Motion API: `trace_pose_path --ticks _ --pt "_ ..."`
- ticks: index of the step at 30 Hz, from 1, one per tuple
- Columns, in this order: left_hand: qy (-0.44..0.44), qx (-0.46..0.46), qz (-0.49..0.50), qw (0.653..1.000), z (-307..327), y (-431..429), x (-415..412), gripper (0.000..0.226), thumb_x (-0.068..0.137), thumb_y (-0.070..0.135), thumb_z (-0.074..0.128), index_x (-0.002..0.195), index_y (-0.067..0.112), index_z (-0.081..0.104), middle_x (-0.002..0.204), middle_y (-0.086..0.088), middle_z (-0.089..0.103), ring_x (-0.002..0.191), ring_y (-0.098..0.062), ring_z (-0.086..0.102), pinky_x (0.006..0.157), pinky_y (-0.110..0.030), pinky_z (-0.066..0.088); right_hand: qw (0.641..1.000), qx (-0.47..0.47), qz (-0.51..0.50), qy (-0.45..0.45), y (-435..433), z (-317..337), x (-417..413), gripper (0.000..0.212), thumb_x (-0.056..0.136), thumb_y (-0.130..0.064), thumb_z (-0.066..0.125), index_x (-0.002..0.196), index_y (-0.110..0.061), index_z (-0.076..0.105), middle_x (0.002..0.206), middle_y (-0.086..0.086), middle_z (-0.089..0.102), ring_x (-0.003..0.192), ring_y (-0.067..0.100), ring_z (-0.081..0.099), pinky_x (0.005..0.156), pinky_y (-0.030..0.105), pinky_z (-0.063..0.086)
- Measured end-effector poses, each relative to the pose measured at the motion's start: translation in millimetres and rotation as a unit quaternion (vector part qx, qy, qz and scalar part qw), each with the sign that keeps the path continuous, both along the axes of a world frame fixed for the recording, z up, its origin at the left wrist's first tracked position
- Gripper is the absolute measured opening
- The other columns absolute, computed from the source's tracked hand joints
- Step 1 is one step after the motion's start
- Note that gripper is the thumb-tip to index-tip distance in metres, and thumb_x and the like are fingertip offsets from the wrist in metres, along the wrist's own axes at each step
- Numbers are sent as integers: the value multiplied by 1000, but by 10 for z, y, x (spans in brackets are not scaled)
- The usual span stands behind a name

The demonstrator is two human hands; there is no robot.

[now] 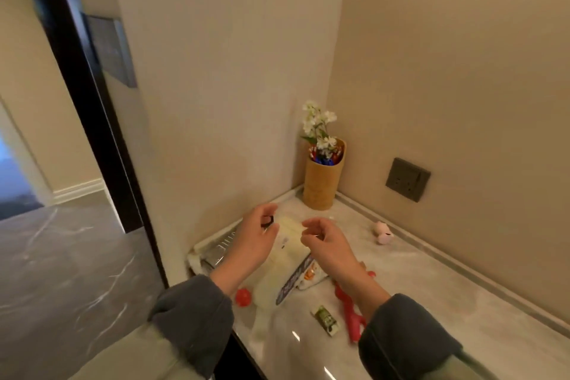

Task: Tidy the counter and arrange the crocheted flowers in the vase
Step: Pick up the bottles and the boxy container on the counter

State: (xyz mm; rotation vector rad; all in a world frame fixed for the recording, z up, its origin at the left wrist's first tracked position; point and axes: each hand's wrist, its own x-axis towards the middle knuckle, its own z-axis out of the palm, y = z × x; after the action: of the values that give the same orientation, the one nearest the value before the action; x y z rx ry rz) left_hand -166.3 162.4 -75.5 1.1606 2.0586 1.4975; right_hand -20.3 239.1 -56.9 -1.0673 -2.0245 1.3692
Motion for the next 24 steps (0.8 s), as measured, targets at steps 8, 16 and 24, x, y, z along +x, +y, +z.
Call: trace_pose_path --ticks 8,16,24 --pt "66 -150 -43 986 -357 -226 -926 53 86 22 64 136 26 46 136 -1 47 118 -15 51 99 -28 41 997 45 -6 -69 -25 -301 -924 29 92 -17 52 116 -33 55 108 -14 60 102 9 59 89 34 55" --pt "106 -188 -102 971 -653 -154 -1176 79 76 28 74 143 27 32 136 1 44 111 -13 51 89 -24 40 963 219 -40 -153 -42 -630 -1186 23 92 -26 53 107 -43 56 121 -16 58 123 8 45 116 38 26" --pt "104 -221 -109 964 -834 -111 -1245 84 72 39 74 142 28 28 130 0 50 112 -18 55 93 -40 48 942 271 -37 -192 -29 -724 -1211 22 93 -39 47 111 -42 59 128 -17 56 133 4 35 118 35 14"
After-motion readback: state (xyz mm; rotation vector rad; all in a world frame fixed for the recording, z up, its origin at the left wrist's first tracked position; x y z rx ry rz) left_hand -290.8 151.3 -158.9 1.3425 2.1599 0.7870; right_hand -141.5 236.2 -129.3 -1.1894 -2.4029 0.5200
